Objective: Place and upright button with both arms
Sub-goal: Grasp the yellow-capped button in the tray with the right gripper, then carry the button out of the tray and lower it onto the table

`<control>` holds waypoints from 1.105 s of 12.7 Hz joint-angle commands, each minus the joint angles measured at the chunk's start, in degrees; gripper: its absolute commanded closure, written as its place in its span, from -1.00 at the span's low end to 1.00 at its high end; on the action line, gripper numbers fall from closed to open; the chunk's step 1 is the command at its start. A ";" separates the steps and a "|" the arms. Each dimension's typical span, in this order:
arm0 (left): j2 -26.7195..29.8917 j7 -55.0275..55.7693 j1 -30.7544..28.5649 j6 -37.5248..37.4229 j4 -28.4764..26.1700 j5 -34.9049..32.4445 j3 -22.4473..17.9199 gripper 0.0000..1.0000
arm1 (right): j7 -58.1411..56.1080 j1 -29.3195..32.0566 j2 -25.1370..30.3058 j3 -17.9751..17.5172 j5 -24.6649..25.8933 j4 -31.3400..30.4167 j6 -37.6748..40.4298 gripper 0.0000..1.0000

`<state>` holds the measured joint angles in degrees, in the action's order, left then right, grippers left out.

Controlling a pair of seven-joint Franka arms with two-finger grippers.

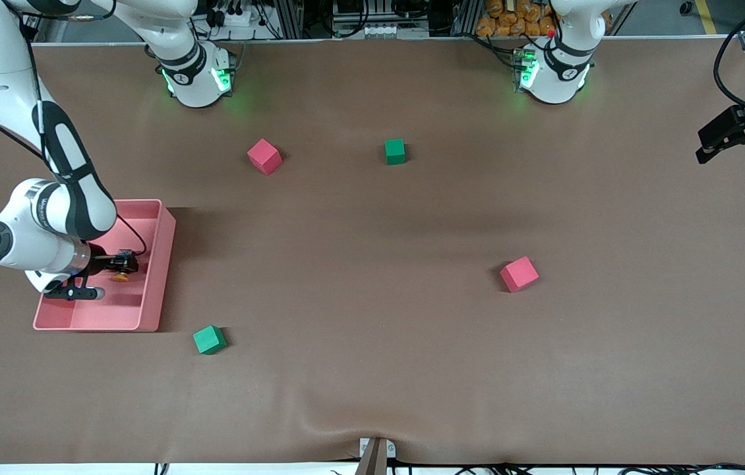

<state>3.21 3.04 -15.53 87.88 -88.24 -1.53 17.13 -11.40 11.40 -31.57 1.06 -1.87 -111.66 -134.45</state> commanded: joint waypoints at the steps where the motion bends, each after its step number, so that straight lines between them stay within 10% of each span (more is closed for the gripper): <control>1: -0.57 -0.84 0.15 0.45 0.70 -0.85 0.10 -1.00 | -0.91 0.64 0.98 -0.27 -0.85 4.06 7.06 1.00; 8: -2.16 -1.72 0.06 1.77 0.79 -0.41 0.45 -1.00 | 15.22 -9.08 1.15 -1.41 -2.16 34.46 46.61 1.00; 14: -2.16 -0.93 0.06 1.77 0.79 -0.58 1.95 -1.00 | 42.90 -32.18 -4.18 -1.50 -13.95 36.42 29.73 1.00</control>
<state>1.04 2.42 -15.26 89.73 -88.13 -1.53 18.74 23.95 -13.40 -31.33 -1.50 -14.49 -77.37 -99.25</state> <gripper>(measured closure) 0.000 0.604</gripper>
